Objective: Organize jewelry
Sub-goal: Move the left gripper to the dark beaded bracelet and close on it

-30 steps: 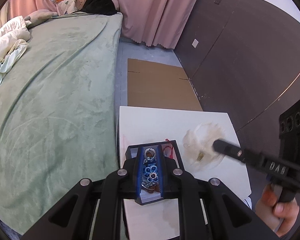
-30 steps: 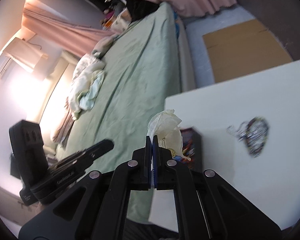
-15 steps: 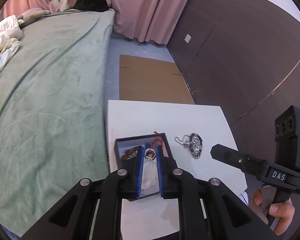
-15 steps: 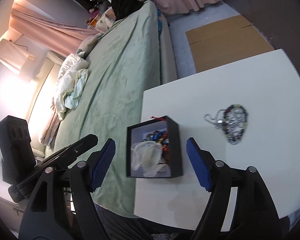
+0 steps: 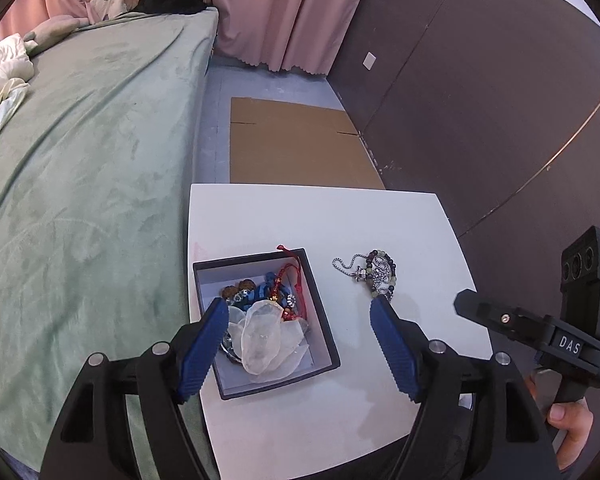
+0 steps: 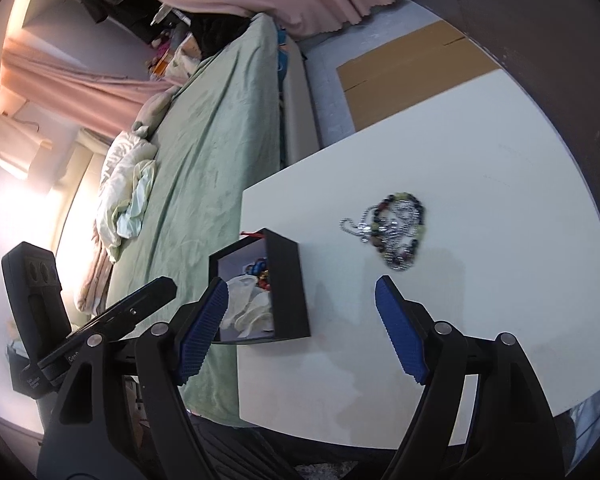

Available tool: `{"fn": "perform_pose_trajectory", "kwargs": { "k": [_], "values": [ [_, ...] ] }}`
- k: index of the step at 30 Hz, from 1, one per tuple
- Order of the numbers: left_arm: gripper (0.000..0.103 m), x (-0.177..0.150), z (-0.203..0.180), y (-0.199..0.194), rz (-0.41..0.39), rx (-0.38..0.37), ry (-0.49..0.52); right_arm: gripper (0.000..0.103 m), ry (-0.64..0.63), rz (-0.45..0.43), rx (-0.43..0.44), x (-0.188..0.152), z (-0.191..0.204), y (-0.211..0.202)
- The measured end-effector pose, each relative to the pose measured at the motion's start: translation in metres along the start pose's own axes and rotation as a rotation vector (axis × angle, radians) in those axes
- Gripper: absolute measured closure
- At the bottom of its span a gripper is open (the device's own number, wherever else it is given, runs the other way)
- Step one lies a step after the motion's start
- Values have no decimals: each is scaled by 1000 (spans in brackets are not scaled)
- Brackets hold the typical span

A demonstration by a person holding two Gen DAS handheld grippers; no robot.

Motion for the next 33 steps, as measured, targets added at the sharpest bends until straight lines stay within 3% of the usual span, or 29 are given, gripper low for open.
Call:
{"fn": "perform_pose_trajectory", "kwargs": {
  "k": [3,12,22,33],
  "values": [
    [26,-1,-7,2,-3,-6,4,24,12,-19,-11,0,-11,-10],
    [29,-7,-46,19,19,-30,56,24,59,-50,-31,-3,-47,-32],
    [58,2,-80,54,65,-53,68,23,113,-98,-59,0,-85,-57],
    [72,12,-102,109,144,-49,85,24,142,-111,-70,2,-111,-64]
  ]
}}
Point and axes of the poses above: each gripper's, at about its wrist camera, not at the fingertips, and y roughly the way its jaws point, z to its left, x to its top, the point moved 5 cm from there along y, roughly the way its jaws point, and after that the axes turned 9 degrees about x, right-handed, at the moved point
